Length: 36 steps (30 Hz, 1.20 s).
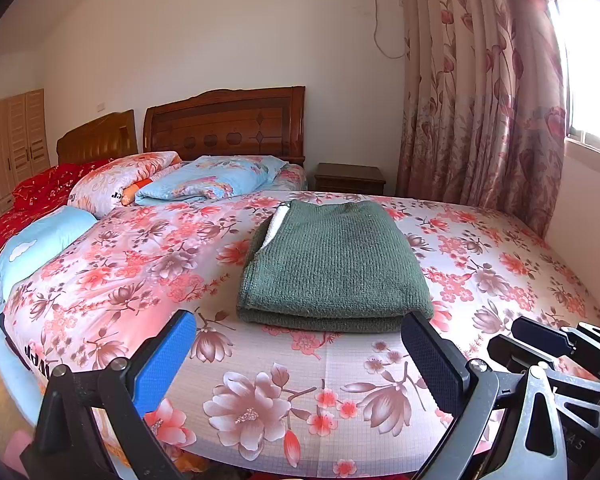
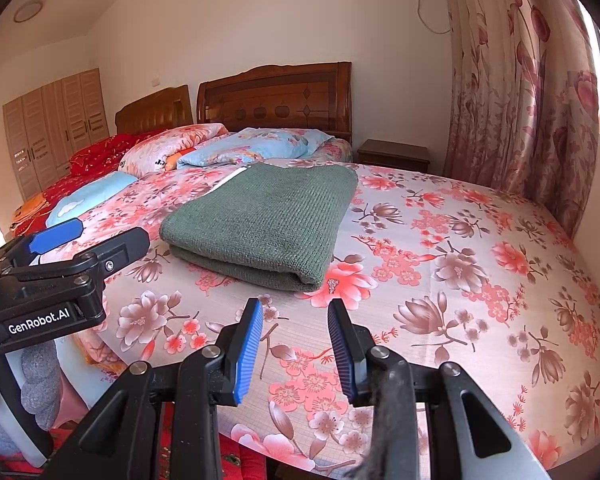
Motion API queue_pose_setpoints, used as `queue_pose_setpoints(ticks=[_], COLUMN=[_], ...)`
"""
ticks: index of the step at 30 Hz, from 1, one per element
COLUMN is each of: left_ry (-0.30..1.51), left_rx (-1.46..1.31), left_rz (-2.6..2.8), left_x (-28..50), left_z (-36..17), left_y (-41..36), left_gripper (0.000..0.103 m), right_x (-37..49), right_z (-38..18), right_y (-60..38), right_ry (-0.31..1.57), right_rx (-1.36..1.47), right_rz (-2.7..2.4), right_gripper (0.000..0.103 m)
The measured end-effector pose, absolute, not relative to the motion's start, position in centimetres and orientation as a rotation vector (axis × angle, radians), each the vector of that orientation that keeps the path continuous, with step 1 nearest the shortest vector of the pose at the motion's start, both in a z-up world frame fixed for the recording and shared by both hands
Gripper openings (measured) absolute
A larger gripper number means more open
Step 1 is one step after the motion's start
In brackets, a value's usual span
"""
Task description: Fold small clothes
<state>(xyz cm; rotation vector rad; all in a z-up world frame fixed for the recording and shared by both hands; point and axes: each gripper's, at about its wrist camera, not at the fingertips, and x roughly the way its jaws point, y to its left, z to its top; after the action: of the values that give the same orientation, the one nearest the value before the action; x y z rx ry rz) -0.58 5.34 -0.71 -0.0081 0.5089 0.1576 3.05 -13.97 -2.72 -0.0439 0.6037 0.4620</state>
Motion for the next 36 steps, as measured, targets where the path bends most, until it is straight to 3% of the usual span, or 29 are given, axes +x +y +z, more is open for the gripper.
queue_pose_setpoints(ticks=[36], left_ry=[0.497], left_rx=[0.004], left_rz=[0.162], left_x=[-0.78], left_z=[-0.62], left_y=[5.42], left_gripper=[0.103], right_x=[2.56], right_z=[-2.51], right_y=[-13.67], right_ry=[0.571], right_rx=[-0.06], right_rz=[0.462], right_gripper=[0.034])
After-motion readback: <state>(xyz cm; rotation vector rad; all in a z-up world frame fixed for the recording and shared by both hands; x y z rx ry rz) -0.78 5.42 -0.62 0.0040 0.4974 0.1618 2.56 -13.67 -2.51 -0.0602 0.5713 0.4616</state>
